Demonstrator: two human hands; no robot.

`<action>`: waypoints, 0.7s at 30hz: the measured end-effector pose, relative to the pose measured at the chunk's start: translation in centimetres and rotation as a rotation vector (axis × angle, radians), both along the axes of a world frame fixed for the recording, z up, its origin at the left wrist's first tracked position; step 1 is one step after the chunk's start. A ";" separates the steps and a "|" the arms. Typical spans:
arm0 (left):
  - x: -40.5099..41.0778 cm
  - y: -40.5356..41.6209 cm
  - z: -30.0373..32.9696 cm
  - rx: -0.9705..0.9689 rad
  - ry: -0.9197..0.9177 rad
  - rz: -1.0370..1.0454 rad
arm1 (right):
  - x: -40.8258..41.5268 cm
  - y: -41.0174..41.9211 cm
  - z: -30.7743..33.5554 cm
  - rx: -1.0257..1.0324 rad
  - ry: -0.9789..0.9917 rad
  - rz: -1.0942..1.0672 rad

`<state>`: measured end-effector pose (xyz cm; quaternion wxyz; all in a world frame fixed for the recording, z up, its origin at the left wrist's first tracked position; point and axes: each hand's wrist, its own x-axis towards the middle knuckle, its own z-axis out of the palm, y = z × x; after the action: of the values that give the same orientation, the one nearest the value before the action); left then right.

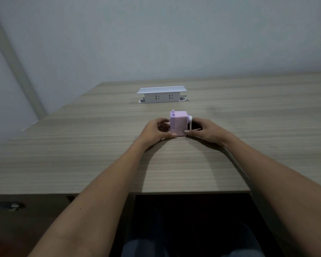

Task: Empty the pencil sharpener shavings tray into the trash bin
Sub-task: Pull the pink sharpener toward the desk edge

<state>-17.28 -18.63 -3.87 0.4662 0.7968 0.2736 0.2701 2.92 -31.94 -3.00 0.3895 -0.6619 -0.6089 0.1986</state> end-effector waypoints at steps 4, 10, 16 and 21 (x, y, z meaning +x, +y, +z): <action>-0.1 0.0 0.2 -0.013 -0.012 -0.009 | -0.2 0.0 0.1 -0.003 -0.002 0.003; -1.1 1.0 0.0 -0.090 -0.044 0.049 | -0.2 0.0 0.0 0.002 0.004 0.000; -4.8 2.1 0.4 -0.149 -0.071 0.095 | -0.3 -0.2 0.0 -0.007 0.037 -0.014; -7.0 2.4 0.8 -0.144 -0.128 0.156 | -0.3 -0.3 0.6 -0.027 0.151 -0.021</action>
<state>-24.23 -16.21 -3.05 0.5162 0.7186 0.3232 0.3355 2.63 -32.24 -2.42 0.4273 -0.6567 -0.5680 0.2521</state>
